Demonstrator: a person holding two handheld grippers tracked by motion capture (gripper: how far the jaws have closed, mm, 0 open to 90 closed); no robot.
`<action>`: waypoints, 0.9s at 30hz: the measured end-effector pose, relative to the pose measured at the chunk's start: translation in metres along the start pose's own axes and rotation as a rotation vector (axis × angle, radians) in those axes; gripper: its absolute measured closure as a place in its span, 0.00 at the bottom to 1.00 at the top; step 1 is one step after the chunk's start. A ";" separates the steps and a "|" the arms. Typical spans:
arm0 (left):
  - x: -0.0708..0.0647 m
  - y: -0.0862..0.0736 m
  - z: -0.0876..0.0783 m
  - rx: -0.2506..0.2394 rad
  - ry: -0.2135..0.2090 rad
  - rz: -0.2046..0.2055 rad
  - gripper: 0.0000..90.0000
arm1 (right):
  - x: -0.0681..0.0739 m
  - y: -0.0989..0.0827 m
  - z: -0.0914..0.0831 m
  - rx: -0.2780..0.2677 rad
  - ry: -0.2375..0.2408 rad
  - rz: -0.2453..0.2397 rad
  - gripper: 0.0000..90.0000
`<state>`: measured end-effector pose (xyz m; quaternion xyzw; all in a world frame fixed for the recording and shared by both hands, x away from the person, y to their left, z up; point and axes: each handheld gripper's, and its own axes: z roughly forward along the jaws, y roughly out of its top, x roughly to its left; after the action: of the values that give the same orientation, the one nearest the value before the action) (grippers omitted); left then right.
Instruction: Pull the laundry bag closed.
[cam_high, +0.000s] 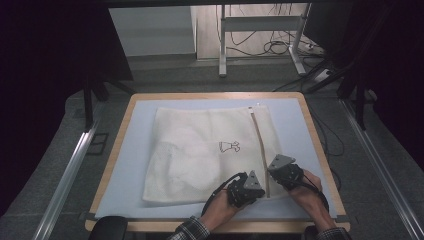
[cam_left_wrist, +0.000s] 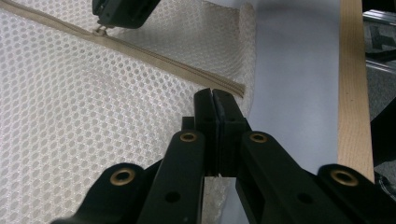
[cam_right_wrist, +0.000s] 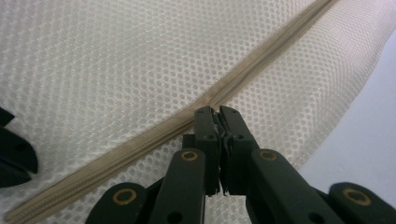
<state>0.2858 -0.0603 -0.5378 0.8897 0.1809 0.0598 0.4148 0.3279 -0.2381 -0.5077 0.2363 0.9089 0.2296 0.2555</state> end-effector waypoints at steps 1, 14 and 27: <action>0.000 0.000 0.000 -0.004 -0.001 -0.005 0.99 | 0.000 0.000 0.001 0.000 0.001 0.000 0.96; -0.001 0.000 0.000 -0.006 0.003 -0.005 0.99 | -0.007 0.006 0.010 0.006 -0.033 -0.016 0.96; -0.002 0.000 0.000 -0.008 0.009 0.003 0.99 | -0.019 0.008 0.018 -0.007 -0.018 0.004 0.96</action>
<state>0.2836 -0.0614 -0.5381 0.8881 0.1813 0.0653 0.4173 0.3550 -0.2362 -0.5105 0.2394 0.9053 0.2311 0.2642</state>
